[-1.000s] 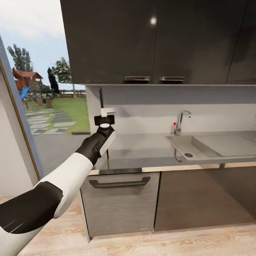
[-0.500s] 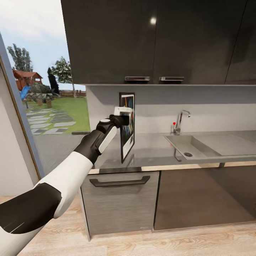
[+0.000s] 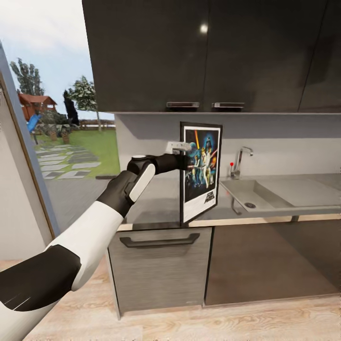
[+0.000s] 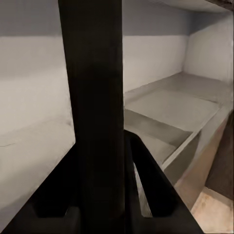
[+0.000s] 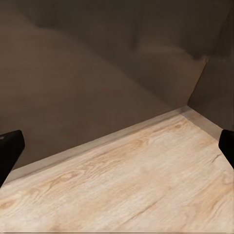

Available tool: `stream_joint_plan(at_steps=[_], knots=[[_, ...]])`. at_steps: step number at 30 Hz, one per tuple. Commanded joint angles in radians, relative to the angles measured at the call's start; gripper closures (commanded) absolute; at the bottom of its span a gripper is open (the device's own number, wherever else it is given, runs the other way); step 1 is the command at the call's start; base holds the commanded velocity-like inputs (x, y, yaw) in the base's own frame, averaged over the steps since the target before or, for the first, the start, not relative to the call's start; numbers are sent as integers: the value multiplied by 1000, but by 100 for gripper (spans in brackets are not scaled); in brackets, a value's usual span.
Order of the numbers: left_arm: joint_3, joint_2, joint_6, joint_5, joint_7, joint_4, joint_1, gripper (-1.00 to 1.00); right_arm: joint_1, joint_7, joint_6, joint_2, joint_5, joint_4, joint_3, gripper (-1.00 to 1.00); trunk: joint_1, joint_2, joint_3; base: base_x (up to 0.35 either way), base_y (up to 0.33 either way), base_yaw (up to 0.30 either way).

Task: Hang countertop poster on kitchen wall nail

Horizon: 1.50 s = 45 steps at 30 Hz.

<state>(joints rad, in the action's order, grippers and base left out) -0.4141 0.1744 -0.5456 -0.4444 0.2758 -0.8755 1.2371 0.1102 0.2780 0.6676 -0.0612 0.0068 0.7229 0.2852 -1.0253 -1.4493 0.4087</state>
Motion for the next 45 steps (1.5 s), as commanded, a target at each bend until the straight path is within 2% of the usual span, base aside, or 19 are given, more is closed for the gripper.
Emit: stream_joint_plan(at_steps=[1,8,10,13,16,18,19,21,24,26,29,32,34,35,36,37,40,43,45], knots=[[1,0,-6,-2,23,-2,1,100,0,4,1,0,1,1,-1,-100,0,-1,1,-229,0,0],[0,0,-7,-3,69,-19,1,100,0,4,1,0,1,1,-1,-100,0,-1,1,-288,0,0],[0,0,-7,-3,103,-21,1,100,0,4,-1,-2,1,1,0,-100,0,-1,1,-320,0,0],[0,-29,-7,-3,199,-22,1,100,0,3,-3,-5,0,0,-1,-100,0,-1,1,-323,0,0],[0,-72,-6,-3,325,-21,0,100,-1,-1,-4,-7,1,1,-2,-100,0,-1,1,-319,0,0],[0,-123,-5,-4,456,-17,-1,100,-7,-2,-5,-8,3,8,-3,-100,0,-1,1,-235,0,0],[0,-137,-4,-4,486,-17,-2,100,-9,-3,-5,-9,3,10,-4,-100,0,-1,1,-159,0,0],[0,-190,-1,-4,602,-14,-5,100,-21,-4,-6,-15,4,15,-6,-100,0,-1,1,-84,0,0],[0,-231,9,-3,719,-16,-25,100,-32,-13,-10,-31,4,19,-7,-100,0,-1,1,-37,0,0],[0,-257,43,-2,816,-17,-56,100,-46,-56,-47,-43,18,36,-7,-100,0,-1,1,-14,0,0],[0,-275,79,-2,856,-14,-70,100,-57,-107,-95,-47,49,52,-7,-100,0,-1,1,-7,0,0],[0,-292,117,-2,886,-7,-99,100,-84,-165,-176,-50,112,92,-6,-100,0,-1,1,-3,0,0],[0,-304,127,-2,896,-6,-119,100,-110,-238,-257,-50,169,115,-7,-100,0,-1,1,-1,0,0],[0,-311,131,-2,904,-5,-127,100,-130,-312,-309,-50,202,128,-7,-100,0,-1,1,0,0,0],[0,-314,132,-2,910,-5,-130,100,-142,-352,-333,-51,214,134,-6,-100,0,-1,1,0,0,0],[0,-318,135,-1,924,-4,-138,100,-171,-430,-372,-52,232,145,-4,-100,0,-1,1,0,0,0],[0,-330,137,0,944,-4,-153,100,-229,-533,-428,-55,252,157,-1,-100,0,-1,1,0,0,0],[0,-344,139,1,957,-4,-162,100,-272,-578,-473,-56,269,162,1,-100,0,-1,1,0,0,0],[0,-347,139,1,959,-4,-168,100,-289,-583,-483,-57,271,164,1,-100,0,-1,1,0,0,0]])
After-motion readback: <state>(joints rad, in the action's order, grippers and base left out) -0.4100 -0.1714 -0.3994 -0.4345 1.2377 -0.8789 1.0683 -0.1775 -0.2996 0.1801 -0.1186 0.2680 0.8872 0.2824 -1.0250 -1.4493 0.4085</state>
